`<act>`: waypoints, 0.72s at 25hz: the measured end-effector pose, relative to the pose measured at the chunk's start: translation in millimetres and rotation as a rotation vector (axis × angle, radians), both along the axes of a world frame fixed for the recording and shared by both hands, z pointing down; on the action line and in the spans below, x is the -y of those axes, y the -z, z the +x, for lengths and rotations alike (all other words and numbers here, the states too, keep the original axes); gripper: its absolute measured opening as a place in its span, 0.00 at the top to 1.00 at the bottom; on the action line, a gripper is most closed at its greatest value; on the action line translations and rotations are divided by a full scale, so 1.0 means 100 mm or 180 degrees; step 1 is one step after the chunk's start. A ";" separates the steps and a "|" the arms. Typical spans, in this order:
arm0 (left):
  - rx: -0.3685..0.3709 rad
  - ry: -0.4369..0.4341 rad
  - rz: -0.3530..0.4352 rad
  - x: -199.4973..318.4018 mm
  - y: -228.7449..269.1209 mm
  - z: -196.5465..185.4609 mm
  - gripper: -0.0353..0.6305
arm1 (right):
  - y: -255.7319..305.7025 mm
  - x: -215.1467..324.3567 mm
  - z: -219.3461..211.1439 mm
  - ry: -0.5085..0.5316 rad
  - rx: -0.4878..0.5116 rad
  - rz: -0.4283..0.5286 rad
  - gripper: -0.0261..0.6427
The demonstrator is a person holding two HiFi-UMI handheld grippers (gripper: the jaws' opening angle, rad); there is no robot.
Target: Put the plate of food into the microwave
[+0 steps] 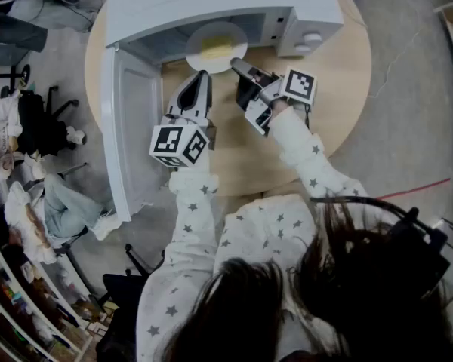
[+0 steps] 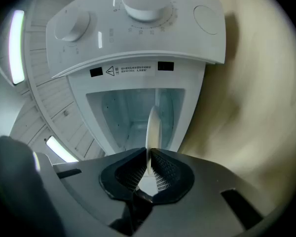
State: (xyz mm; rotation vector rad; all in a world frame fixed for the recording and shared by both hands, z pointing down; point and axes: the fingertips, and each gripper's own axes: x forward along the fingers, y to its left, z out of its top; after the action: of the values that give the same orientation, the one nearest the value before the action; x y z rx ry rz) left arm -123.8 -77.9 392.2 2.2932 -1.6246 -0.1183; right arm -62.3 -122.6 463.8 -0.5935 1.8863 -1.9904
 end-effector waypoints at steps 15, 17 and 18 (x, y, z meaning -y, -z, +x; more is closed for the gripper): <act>0.0002 0.0101 -0.0132 -0.05 -0.08 0.06 0.94 | -0.07 0.00 0.05 -0.0152 -0.0008 -0.0140 0.93; -0.0017 0.0076 -0.0146 -0.03 -0.14 0.09 0.94 | -0.10 0.03 0.08 -0.0216 -0.0027 -0.0153 0.93; -0.0023 0.0068 -0.0153 -0.01 -0.17 0.09 0.94 | -0.11 0.06 0.07 -0.0248 -0.0016 -0.0150 0.93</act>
State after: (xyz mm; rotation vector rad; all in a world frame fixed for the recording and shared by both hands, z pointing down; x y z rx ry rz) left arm -114.5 -77.1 409.2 2.2377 -1.6307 -0.0915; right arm -54.8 -129.1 474.8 -0.6751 1.7954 -1.9905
